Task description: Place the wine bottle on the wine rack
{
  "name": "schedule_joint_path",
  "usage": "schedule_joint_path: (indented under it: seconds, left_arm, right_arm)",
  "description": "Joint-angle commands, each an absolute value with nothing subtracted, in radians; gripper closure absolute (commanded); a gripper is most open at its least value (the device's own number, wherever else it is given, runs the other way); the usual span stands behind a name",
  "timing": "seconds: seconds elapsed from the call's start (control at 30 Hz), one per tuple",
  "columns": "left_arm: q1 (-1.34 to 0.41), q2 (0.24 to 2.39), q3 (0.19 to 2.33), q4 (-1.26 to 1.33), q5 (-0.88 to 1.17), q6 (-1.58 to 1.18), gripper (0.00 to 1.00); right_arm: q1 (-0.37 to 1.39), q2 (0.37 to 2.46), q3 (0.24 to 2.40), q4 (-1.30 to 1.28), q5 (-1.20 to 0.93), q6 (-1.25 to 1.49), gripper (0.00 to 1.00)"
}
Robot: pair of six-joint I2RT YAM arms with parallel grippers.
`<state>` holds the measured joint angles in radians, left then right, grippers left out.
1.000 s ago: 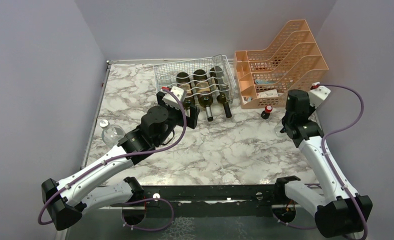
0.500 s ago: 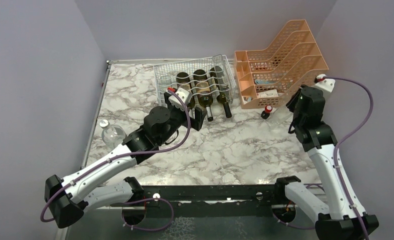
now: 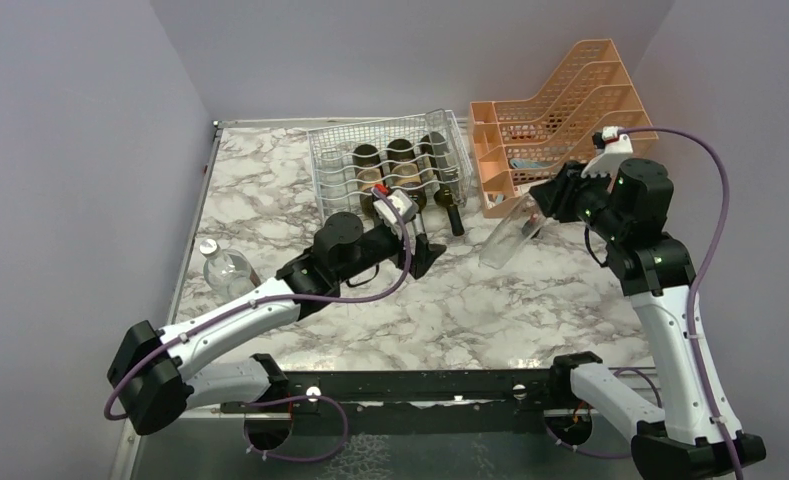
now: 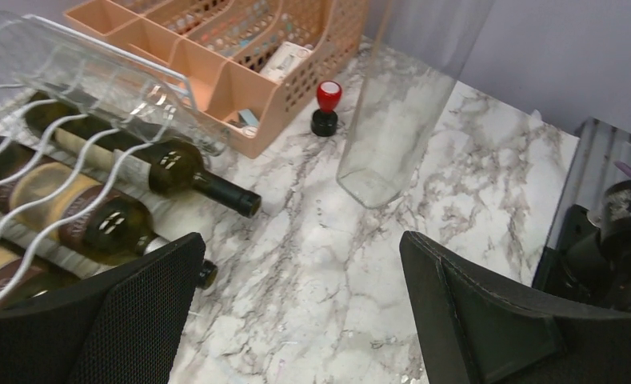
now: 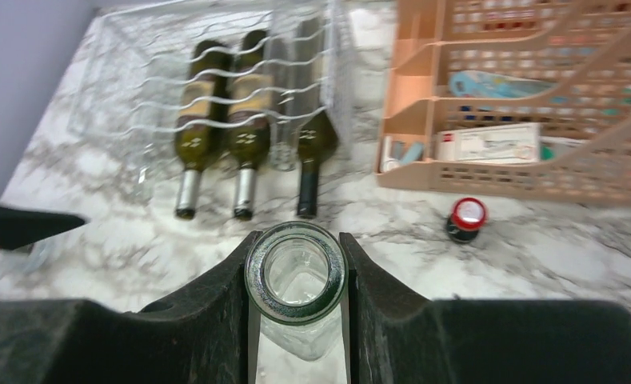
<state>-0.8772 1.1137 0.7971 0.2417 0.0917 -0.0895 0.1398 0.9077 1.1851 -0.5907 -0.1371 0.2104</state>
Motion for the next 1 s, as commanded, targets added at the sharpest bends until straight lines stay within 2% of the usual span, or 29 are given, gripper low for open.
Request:
schedule_joint_path:
  seconds: [0.0,0.37,0.53,0.73,0.83,0.97]
  left_arm:
    - [-0.875,1.178,0.808,0.343,0.267,-0.124,0.01]
    - [-0.876,1.351,0.807,0.445,0.422,-0.151,0.01]
    - [-0.879,1.400,0.806,0.506,0.540,-0.203,0.04]
    - [-0.883,1.429,0.802,0.535,0.546,-0.227,0.06]
    - [-0.883,1.436,0.800,0.537,0.519,-0.230,0.12]
    - [-0.882,1.437,0.796,0.538,0.506,-0.222,0.32]
  right_arm:
    - [0.133,0.929,1.217,-0.561,-0.472,0.175,0.99]
    - [0.133,0.965,1.089,-0.363,-0.816,0.271,0.99]
    - [0.133,0.974,1.046,-0.302,-0.869,0.308,0.99]
    - [0.133,0.978,1.026,-0.268,-0.905,0.324,0.99]
    - [0.133,0.974,1.020,-0.250,-0.927,0.335,0.99]
    - [0.133,0.970,1.020,-0.247,-0.941,0.339,0.99]
